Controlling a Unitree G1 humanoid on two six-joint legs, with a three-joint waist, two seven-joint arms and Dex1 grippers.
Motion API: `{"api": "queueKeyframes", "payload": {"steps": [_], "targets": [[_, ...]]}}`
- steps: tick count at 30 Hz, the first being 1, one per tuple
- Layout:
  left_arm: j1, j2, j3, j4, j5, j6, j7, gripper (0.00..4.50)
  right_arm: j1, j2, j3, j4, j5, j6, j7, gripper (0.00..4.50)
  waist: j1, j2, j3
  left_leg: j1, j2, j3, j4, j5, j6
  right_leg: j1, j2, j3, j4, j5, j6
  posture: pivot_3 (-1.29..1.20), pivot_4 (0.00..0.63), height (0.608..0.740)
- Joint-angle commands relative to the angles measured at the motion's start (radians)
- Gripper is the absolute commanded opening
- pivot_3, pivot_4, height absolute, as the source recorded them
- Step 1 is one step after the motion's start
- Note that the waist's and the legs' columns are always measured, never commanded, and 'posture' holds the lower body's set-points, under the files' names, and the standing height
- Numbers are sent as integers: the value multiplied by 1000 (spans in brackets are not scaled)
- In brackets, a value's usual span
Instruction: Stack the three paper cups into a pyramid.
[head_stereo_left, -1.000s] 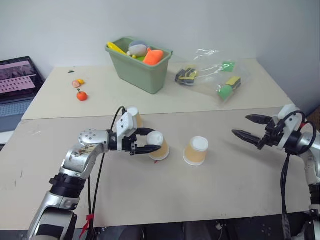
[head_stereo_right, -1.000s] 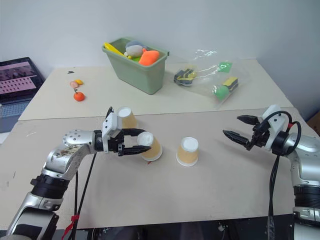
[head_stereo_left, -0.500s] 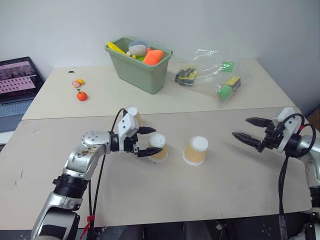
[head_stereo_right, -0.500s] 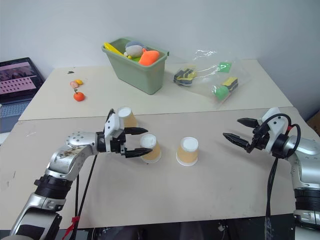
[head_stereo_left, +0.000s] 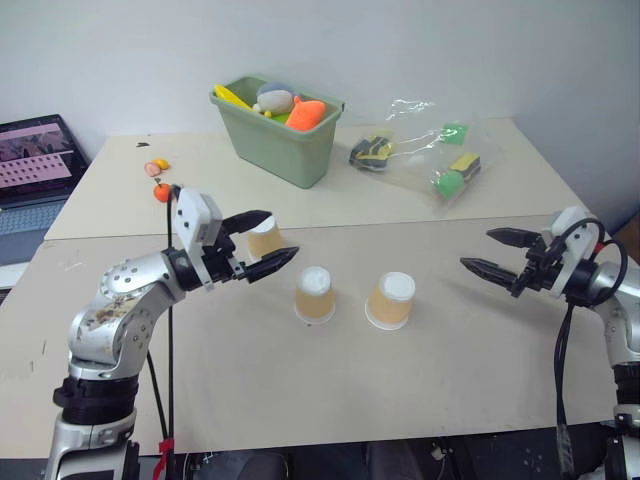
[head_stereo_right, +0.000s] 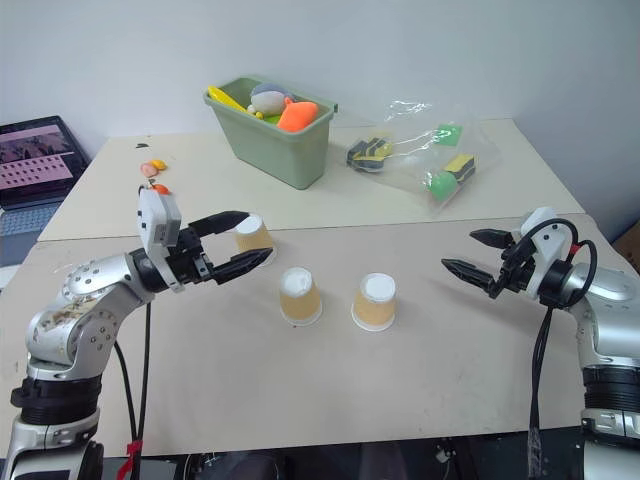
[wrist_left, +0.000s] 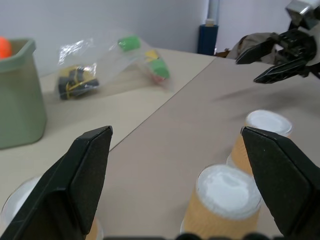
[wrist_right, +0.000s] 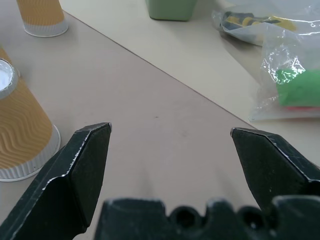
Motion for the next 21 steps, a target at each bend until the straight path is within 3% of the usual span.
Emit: {"api": "queueKeyframes", "payload": {"steps": [1,10,21], "targets": [[38,22,55,16,23,-55,24,4387,-38,-11,-35,-65,45,11,10,4500,0,0,0,0,0,0,0,0,0,0,0,0,0,0,0,0,150,740],[36,26,51,151,55,-125,12,4387,-91,18,28,-428,219,247,5,4500,6,0,0,0,1,0,0,0,0,0,1,-1,0,0,0,0,150,740],[-16,29,29,257,105,-190,7,4387,-81,32,30,-433,207,258,-17,4500,21,0,0,1,1,0,1,-1,1,-3,0,-1,-1,0,0,0,150,740]]}}
